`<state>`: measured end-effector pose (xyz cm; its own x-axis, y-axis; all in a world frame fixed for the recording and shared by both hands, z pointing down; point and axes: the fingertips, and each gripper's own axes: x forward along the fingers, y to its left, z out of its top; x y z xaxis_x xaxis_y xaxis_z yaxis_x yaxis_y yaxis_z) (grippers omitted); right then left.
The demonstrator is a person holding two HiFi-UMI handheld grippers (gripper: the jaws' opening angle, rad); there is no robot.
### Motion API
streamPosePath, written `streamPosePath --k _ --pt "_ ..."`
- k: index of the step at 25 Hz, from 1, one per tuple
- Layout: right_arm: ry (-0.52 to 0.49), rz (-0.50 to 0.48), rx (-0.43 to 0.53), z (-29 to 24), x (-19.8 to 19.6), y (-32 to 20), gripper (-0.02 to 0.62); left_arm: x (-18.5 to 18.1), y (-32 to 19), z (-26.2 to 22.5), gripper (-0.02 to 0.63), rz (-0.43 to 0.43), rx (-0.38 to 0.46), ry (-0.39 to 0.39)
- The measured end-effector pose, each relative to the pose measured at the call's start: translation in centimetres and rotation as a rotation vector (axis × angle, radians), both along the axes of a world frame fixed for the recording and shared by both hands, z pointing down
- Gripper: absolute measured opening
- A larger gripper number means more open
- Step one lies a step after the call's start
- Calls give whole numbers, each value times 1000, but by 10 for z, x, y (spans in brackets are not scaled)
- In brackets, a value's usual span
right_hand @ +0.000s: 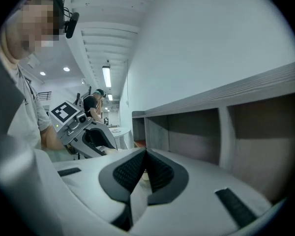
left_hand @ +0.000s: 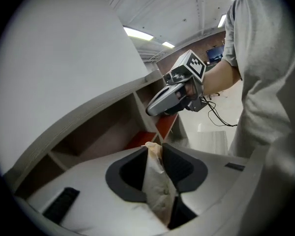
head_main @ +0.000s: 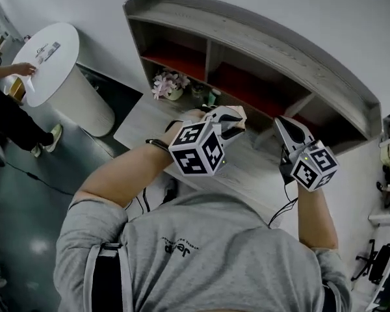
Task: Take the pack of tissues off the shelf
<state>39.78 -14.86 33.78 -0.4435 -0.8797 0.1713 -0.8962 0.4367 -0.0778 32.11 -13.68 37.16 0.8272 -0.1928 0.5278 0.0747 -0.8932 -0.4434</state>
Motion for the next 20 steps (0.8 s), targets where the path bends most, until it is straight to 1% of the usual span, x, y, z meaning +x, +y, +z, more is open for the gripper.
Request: streamPosePath --k 3,8,13,20 --pt "9 -77 -5 14 -44 -25 14 -49 -15 29 126 -86 -48 -9" --pt "10 -184 -15 38 -114 -63 14 -120 -30 84 126 -212 -99 -39" --pt "22 -306 -56 65 -188 -98 14 -187 -50 115 126 -340 -144 -27" --pt "43 -410 -127 113 -277 -144 14 -269 -77 155 126 -471 -220 8"
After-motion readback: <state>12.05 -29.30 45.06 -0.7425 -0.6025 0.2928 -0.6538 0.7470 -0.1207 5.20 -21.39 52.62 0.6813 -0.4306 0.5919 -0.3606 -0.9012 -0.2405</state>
